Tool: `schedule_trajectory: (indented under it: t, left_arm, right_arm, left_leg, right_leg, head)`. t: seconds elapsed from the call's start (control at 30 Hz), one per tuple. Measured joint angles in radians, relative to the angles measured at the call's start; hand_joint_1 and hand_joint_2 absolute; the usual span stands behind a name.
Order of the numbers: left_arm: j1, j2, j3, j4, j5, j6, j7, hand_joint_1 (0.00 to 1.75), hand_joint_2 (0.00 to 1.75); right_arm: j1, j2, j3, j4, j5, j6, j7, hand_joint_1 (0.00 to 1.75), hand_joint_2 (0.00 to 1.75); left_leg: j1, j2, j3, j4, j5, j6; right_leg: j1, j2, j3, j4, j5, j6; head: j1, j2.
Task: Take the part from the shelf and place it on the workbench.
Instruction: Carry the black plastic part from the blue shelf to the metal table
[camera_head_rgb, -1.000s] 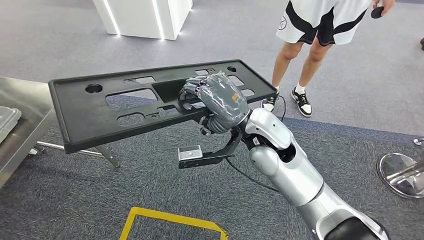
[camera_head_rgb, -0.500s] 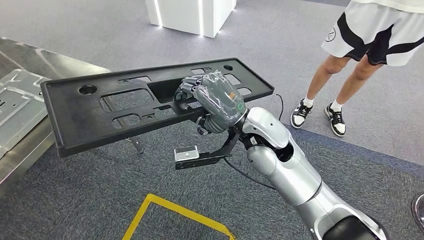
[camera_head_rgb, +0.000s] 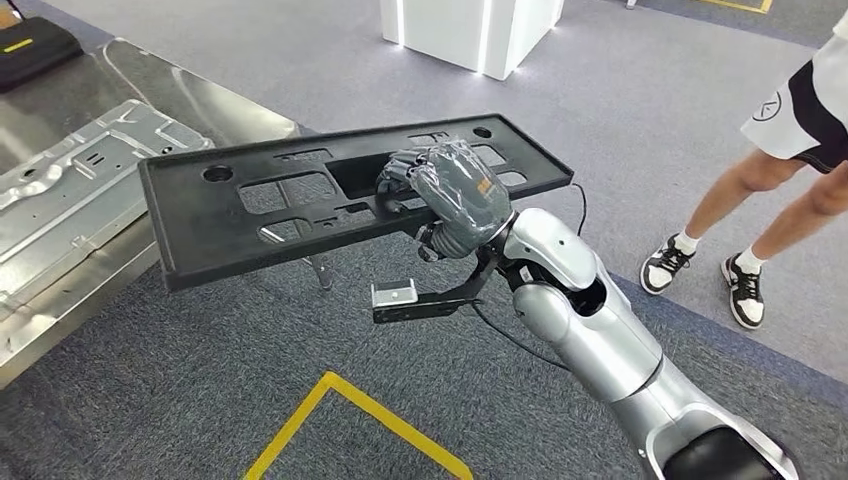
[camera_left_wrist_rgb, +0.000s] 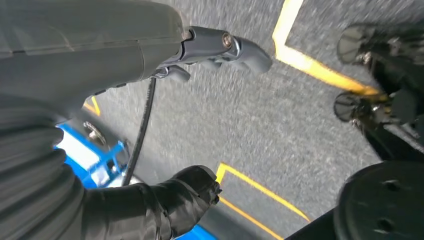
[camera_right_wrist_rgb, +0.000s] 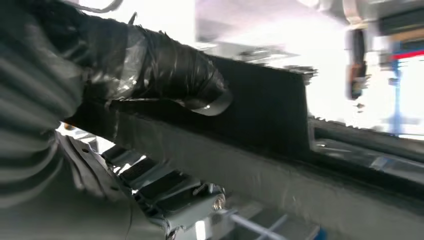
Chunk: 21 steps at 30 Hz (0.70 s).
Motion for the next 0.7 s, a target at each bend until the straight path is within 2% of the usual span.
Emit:
schedule_trajectory:
  t: [0.03,0.07,0.13,0.17,0.2,0.23,0.27,0.3,0.37,0.4,0.43,0.47,0.5,0.53,0.57,0.63,0.67,0.7]
  left_arm:
    - [0.002,0.000,0.001,0.000,-0.009,-0.004,-0.001,0.00,1.75]
    - [0.001,0.002,0.002,0.000,-0.019,-0.007,-0.003,0.00,1.75]
    - [-0.008,0.007,0.002,0.000,-0.035,-0.013,-0.007,0.00,1.75]
    - [-0.014,0.009,0.002,0.000,-0.042,-0.014,-0.009,0.00,1.75]
    - [-0.018,0.009,0.002,0.000,-0.049,-0.015,-0.011,0.00,1.75]
    - [-0.020,0.009,0.002,0.000,-0.054,-0.016,-0.011,0.00,1.75]
    - [-0.020,0.010,0.002,0.000,-0.059,-0.016,-0.012,0.00,1.75]
    - [-0.020,0.011,0.002,0.000,-0.064,-0.016,-0.012,0.00,1.75]
    - [-0.022,0.014,0.002,0.000,-0.071,-0.017,-0.011,0.00,1.75]
    - [-0.024,0.016,0.002,0.000,-0.074,-0.018,-0.011,0.00,1.75]
    - [-0.025,0.018,0.003,0.000,-0.076,-0.020,-0.011,0.00,1.75]
    - [-0.024,0.020,0.005,0.000,-0.079,-0.021,-0.011,0.00,1.75]
    - [-0.022,0.022,0.006,0.000,-0.081,-0.022,-0.011,0.00,1.75]
    - [-0.020,0.024,0.008,0.000,-0.083,-0.022,-0.011,0.00,1.75]
    - [-0.021,0.025,0.009,0.000,-0.085,-0.023,-0.011,0.00,1.75]
    - [-0.026,0.025,0.011,0.000,-0.089,-0.024,-0.011,0.00,1.75]
    - [-0.030,0.025,0.012,0.000,-0.091,-0.024,-0.011,0.00,1.75]
    - [-0.033,0.025,0.012,0.000,-0.093,-0.025,-0.012,0.00,1.75]
  right_arm:
    - [-0.002,0.002,0.000,0.000,0.001,0.001,0.000,1.75,1.75]
    - [-0.004,0.004,0.000,0.000,0.002,0.002,0.000,1.75,1.75]
    - [-0.008,0.009,0.000,0.001,0.008,0.006,0.000,1.75,1.75]
    - [-0.009,0.011,0.000,0.003,0.010,0.008,0.000,1.75,1.75]
    - [-0.010,0.013,0.000,0.006,0.013,0.009,0.000,1.75,1.75]
    - [-0.011,0.017,0.001,0.009,0.014,0.010,0.000,1.75,1.75]
    - [-0.012,0.020,0.001,0.012,0.015,0.011,0.000,1.75,1.75]
    - [-0.015,0.023,0.001,0.016,0.015,0.011,0.001,1.75,1.75]
    - [-0.027,0.028,0.001,0.022,0.016,0.013,0.003,1.75,1.75]
    - [-0.035,0.029,0.001,0.025,0.016,0.014,0.004,1.75,1.75]
    - [-0.042,0.030,0.001,0.028,0.016,0.016,0.004,1.75,1.75]
    - [-0.049,0.030,0.001,0.032,0.016,0.019,0.004,1.75,1.75]
    - [-0.055,0.032,0.001,0.035,0.016,0.021,0.005,1.75,1.75]
    - [-0.060,0.033,0.001,0.038,0.016,0.023,0.005,1.75,1.75]
    - [-0.065,0.034,0.001,0.040,0.016,0.024,0.005,1.75,1.75]
    - [-0.071,0.033,0.001,0.046,0.016,0.025,0.006,1.75,1.75]
    - [-0.073,0.032,0.001,0.050,0.015,0.027,0.005,1.75,1.75]
    - [-0.073,0.032,0.001,0.055,0.015,0.028,0.005,1.75,1.75]
  left_leg:
    - [-0.001,0.017,-0.005,0.009,-0.005,-0.004]
    - [-0.003,0.047,-0.019,0.036,-0.020,-0.008]
    - [-0.005,0.116,-0.074,0.147,-0.073,-0.014]
    - [-0.004,0.132,-0.107,0.209,-0.097,-0.017]
    - [-0.003,0.140,-0.130,0.252,-0.108,-0.018]
    - [-0.002,0.143,-0.135,0.259,-0.101,-0.018]
    - [-0.002,0.146,-0.120,0.230,-0.078,-0.016]
    - [-0.003,0.156,-0.084,0.166,-0.044,-0.014]
    - [-0.012,0.188,-0.015,0.038,0.001,-0.002]
    - [-0.017,0.199,0.004,0.001,0.009,0.005]
    - [-0.022,0.199,0.008,-0.009,0.006,0.011]
    - [-0.025,0.188,0.008,-0.011,0.008,0.018]
    - [-0.023,0.177,0.011,-0.015,0.009,0.024]
    - [-0.021,0.166,0.015,-0.021,0.012,0.030]
    - [-0.019,0.157,0.020,-0.027,0.015,0.037]
    - [-0.017,0.138,0.026,-0.032,0.017,0.046]
    - [-0.017,0.127,0.026,-0.031,0.016,0.048]
    - [-0.018,0.114,0.026,-0.030,0.015,0.050]
  right_leg:
    - [-0.001,-0.014,0.005,-0.007,0.003,-0.006]
    - [-0.002,-0.030,0.011,-0.015,0.005,-0.012]
    - [0.002,-0.064,0.019,-0.023,0.004,-0.020]
    - [0.005,-0.081,0.021,-0.024,0.003,-0.022]
    - [0.008,-0.098,0.022,-0.024,0.000,-0.023]
    - [0.010,-0.113,0.023,-0.024,-0.002,-0.024]
    - [0.011,-0.127,0.025,-0.023,-0.004,-0.024]
    - [0.013,-0.140,0.029,-0.023,-0.007,-0.023]
    - [0.017,-0.163,0.035,-0.023,-0.014,-0.017]
    - [0.018,-0.173,0.038,-0.023,-0.017,-0.012]
    - [0.019,-0.181,0.040,-0.024,-0.019,-0.007]
    - [0.018,-0.190,0.042,-0.025,-0.021,-0.002]
    - [0.016,-0.192,0.044,-0.024,-0.024,0.004]
    - [0.014,-0.179,0.044,-0.017,-0.031,0.010]
    - [0.012,-0.154,0.035,0.007,-0.046,0.014]
    - [0.009,-0.093,-0.014,0.111,-0.097,0.015]
    - [0.008,-0.076,-0.051,0.179,-0.124,0.015]
    - [0.008,-0.070,-0.084,0.234,-0.139,0.016]
  head:
    - [-0.001,0.000]
    - [-0.002,0.000]
    - [-0.004,0.000]
    - [-0.005,0.000]
    - [-0.005,0.000]
    - [-0.005,0.000]
    - [-0.005,0.000]
    - [-0.005,0.000]
    - [-0.004,0.000]
    - [-0.004,0.000]
    - [-0.004,0.000]
    - [-0.004,0.000]
    - [-0.004,0.000]
    - [-0.004,0.000]
    - [-0.004,0.000]
    - [-0.003,0.000]
    - [-0.003,0.000]
    - [-0.002,0.000]
